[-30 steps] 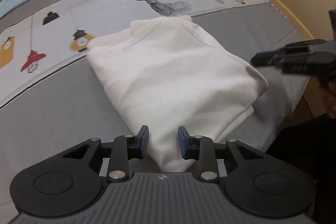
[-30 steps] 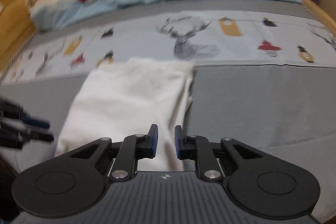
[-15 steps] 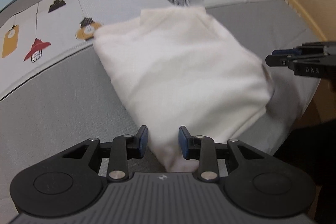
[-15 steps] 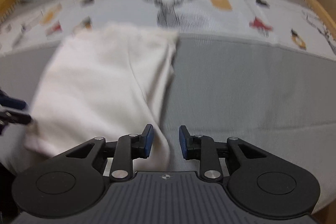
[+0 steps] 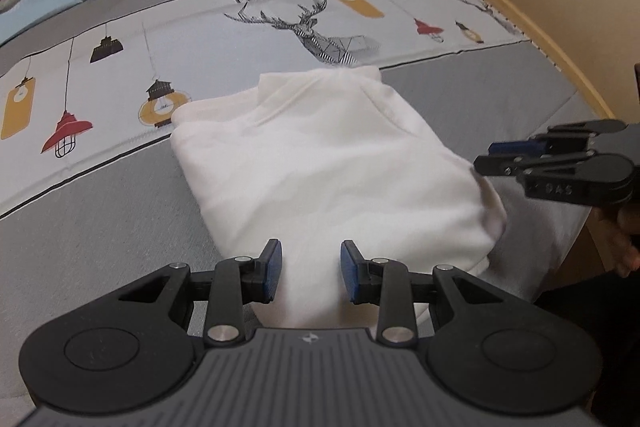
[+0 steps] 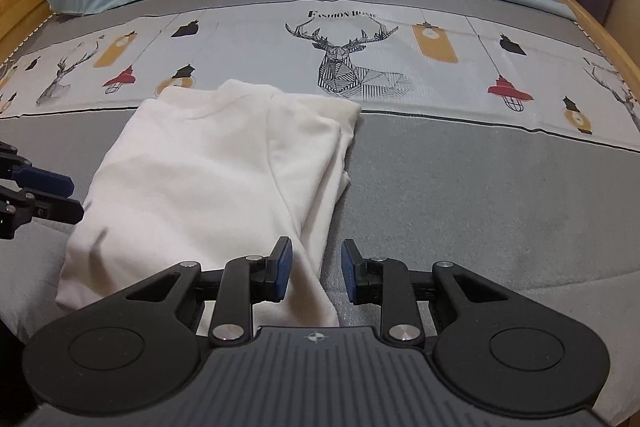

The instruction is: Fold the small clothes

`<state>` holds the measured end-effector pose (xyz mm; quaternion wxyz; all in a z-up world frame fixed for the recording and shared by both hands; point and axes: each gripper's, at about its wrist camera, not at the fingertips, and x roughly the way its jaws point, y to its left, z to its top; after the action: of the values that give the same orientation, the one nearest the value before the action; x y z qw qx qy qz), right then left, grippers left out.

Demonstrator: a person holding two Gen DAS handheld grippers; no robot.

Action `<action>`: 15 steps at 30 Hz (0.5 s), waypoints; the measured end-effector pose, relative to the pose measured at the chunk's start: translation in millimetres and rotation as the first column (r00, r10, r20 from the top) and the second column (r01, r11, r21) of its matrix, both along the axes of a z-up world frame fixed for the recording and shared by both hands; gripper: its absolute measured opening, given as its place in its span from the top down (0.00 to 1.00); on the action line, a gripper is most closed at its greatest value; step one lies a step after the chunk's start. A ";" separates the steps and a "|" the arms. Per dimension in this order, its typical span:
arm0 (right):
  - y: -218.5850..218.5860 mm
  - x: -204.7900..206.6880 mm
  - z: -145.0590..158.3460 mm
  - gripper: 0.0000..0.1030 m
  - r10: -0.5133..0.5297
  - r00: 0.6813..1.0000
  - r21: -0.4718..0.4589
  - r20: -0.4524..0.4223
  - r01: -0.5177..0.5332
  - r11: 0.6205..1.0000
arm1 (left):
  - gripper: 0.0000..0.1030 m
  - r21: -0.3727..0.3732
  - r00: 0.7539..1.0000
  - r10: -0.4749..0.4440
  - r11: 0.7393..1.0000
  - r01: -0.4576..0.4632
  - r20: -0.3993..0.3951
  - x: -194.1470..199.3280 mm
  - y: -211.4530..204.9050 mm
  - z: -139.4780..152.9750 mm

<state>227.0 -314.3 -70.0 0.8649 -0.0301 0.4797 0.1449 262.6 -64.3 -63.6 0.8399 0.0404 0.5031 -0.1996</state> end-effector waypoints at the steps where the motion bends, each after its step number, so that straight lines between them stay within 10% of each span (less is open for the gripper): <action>1: 0.0 0.5 -2.0 0.73 -0.003 1.000 -0.001 -0.004 0.003 1.000 | 0.66 -0.002 1.000 0.000 1.000 0.000 0.002 0.3 -0.5 0.1; 7: 7.2 4.7 -37.7 0.72 -0.008 0.991 -0.164 -0.136 -0.015 0.986 | 0.65 0.002 1.000 -0.006 1.000 0.006 0.003 3.2 -1.5 -3.8; 15: 0.6 12.8 -32.1 0.72 -0.067 0.994 -0.131 -0.082 0.056 0.990 | 0.65 0.048 0.996 0.007 0.999 -0.003 -0.085 10.5 2.0 -32.2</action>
<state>239.8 -313.7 -102.1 0.8438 -0.0645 0.5255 0.0881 273.1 -62.3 -95.7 0.8172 0.0506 0.5429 -0.1867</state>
